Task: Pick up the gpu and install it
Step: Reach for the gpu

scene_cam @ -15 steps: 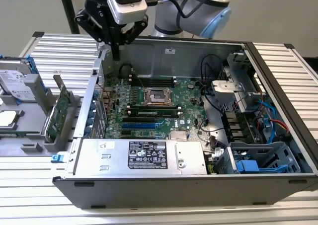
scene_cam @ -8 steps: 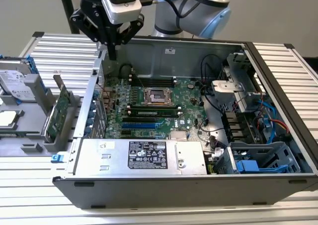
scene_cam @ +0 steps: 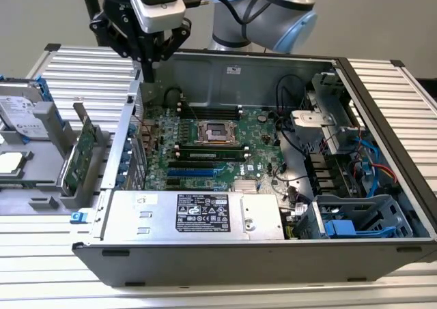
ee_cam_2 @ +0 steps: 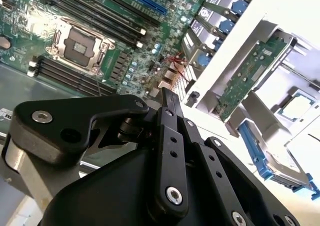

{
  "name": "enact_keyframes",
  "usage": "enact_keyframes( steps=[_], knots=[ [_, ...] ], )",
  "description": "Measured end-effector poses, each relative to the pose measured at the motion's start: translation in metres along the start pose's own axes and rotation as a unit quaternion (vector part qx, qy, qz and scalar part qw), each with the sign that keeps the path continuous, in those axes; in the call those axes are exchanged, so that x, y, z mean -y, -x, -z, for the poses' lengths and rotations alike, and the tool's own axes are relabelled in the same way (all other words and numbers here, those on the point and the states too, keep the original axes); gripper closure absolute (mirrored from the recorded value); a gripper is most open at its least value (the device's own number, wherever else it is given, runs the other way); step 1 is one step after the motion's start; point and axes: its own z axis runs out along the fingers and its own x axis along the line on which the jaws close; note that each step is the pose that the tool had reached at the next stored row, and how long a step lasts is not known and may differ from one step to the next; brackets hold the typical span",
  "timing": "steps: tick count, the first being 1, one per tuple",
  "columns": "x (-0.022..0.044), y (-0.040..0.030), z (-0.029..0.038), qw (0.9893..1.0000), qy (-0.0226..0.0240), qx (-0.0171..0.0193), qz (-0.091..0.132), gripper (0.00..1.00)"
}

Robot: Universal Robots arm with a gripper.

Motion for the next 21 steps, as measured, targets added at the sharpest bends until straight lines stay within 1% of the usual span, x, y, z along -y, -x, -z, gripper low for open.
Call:
enact_keyframes(
  steps=[21],
  knots=[
    [0.0015,-0.0217,0.0005,1.0,0.0,0.0,0.0,1.0]
  ],
)
